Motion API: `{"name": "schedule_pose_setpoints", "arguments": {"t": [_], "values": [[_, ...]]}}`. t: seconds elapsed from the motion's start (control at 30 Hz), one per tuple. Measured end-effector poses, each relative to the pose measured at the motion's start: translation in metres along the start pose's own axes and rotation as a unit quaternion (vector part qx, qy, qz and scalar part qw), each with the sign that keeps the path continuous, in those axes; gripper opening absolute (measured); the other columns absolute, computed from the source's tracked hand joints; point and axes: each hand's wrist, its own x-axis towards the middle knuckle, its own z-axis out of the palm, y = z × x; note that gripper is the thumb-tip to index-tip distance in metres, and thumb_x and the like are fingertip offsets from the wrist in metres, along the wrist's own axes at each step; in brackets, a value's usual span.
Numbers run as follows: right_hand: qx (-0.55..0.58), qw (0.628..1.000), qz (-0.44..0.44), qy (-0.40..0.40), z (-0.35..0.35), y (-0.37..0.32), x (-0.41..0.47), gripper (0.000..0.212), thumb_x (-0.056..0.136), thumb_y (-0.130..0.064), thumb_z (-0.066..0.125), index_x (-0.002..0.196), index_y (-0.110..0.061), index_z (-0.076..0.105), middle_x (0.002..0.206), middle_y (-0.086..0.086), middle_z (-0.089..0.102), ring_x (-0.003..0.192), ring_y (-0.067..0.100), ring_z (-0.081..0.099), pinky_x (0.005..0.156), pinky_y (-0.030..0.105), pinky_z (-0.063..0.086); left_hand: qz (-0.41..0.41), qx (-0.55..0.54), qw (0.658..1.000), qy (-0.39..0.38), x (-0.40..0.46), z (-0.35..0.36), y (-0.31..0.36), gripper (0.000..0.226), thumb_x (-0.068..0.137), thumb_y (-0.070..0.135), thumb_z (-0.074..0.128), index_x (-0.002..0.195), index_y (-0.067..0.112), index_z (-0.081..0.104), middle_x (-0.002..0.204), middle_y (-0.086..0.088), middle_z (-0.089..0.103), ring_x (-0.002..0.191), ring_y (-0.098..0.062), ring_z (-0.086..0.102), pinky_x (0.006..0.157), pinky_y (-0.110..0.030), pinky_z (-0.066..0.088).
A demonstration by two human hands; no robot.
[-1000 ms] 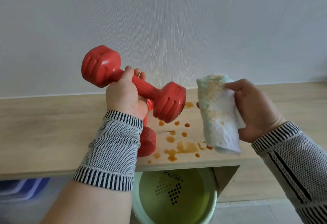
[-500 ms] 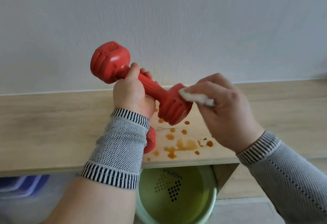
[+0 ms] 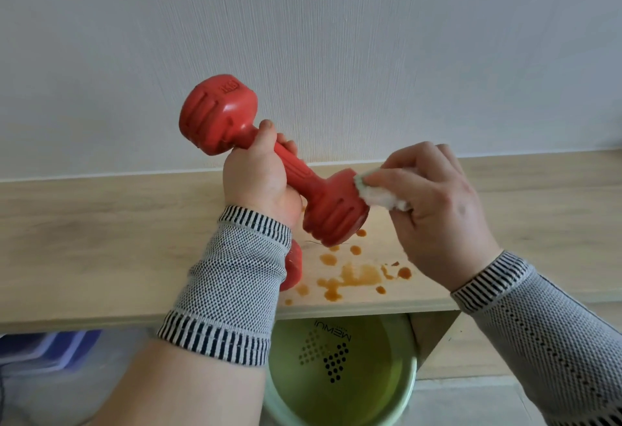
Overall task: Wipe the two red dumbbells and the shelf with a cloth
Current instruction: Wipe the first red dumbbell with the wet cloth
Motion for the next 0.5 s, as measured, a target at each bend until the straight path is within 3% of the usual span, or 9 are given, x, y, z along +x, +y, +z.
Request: {"name": "schedule_pose_setpoints", "arguments": {"t": [0.2, 0.37, 0.5], "values": [[0.004, 0.999, -0.032, -0.003, 0.003, -0.011, -0.007, 0.028, 0.077, 0.003, 0.059, 0.096, -0.01, 0.074, 0.092, 0.01, 0.06, 0.085, 0.029, 0.053, 0.066, 0.032, 0.047, 0.005, 0.001, 1.0, 0.012, 0.0, 0.0, 0.004, 0.024, 0.096, 0.015, 0.057, 0.073, 0.014, 0.052, 0.058, 0.005, 0.054, 0.05, -0.009, 0.053, 0.062, -0.031, 0.044], [0.001, 1.0, 0.026, 0.014, 0.004, 0.004, -0.004, 0.022, 0.081, -0.002, 0.059, 0.095, -0.011, 0.074, 0.092, 0.008, 0.06, 0.085, 0.027, 0.052, 0.061, 0.039, 0.049, 0.014, 0.015, 1.0, 0.016, -0.003, 0.001, 0.004, 0.027, 0.096, 0.014, 0.057, 0.069, 0.014, 0.053, 0.056, 0.005, 0.053, 0.052, -0.01, 0.054, 0.066, -0.031, 0.045], [0.016, 1.0, -0.015, 0.0, 0.012, -0.011, -0.01, 0.025, 0.079, 0.0, 0.058, 0.096, -0.011, 0.074, 0.092, 0.009, 0.06, 0.085, 0.027, 0.052, 0.067, 0.031, 0.046, 0.023, 0.006, 1.0, 0.019, 0.002, -0.001, 0.004, 0.022, 0.096, 0.012, 0.056, 0.075, 0.014, 0.053, 0.062, 0.002, 0.053, 0.054, -0.011, 0.053, 0.063, -0.03, 0.045]]}}
